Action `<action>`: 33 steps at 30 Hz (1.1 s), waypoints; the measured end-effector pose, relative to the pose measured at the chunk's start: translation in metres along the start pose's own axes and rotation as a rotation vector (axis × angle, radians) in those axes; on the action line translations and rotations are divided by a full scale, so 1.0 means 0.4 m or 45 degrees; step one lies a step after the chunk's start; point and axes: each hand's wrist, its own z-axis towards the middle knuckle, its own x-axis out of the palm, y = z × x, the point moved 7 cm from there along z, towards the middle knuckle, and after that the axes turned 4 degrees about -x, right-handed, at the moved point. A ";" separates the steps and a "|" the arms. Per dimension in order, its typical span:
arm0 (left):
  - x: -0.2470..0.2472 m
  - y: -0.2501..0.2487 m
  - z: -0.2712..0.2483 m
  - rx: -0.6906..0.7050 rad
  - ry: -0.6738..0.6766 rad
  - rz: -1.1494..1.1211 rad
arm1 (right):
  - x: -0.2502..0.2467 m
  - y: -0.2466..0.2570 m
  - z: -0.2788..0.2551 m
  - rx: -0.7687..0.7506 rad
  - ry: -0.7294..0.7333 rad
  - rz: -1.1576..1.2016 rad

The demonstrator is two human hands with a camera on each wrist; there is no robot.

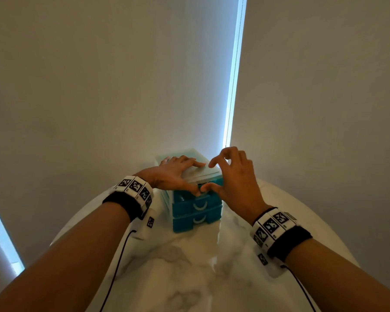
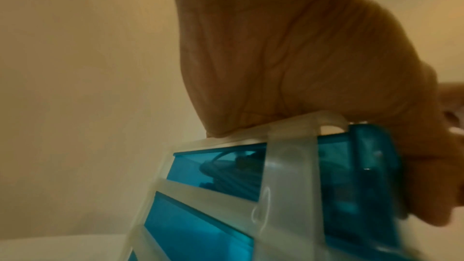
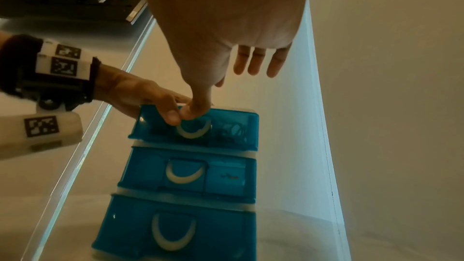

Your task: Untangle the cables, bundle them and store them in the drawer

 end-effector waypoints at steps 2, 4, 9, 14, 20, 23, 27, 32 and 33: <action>-0.001 -0.001 0.002 -0.002 -0.002 -0.019 | 0.006 -0.025 0.007 0.097 0.026 0.108; -0.002 -0.003 0.004 0.006 -0.009 -0.021 | 0.008 -0.059 0.005 0.172 0.035 0.221; -0.006 0.018 0.024 0.004 0.077 0.061 | 0.004 -0.080 -0.056 0.274 0.120 0.468; -0.020 0.056 0.076 0.058 0.146 0.161 | 0.150 0.034 -0.181 0.135 1.038 0.419; -0.010 0.049 0.092 0.105 0.107 0.225 | 0.302 0.040 -0.078 0.386 1.041 0.528; -0.015 0.069 0.094 0.051 -0.040 0.286 | 0.327 0.073 -0.051 0.401 0.959 0.529; -0.018 0.080 0.106 0.059 -0.267 0.388 | 0.240 0.126 -0.111 0.217 0.986 0.603; -0.028 0.054 0.064 0.024 -0.593 0.514 | -0.065 0.181 -0.253 0.261 1.028 0.790; -0.026 0.044 0.051 0.047 -0.635 0.543 | -0.130 0.190 -0.287 0.309 1.015 0.827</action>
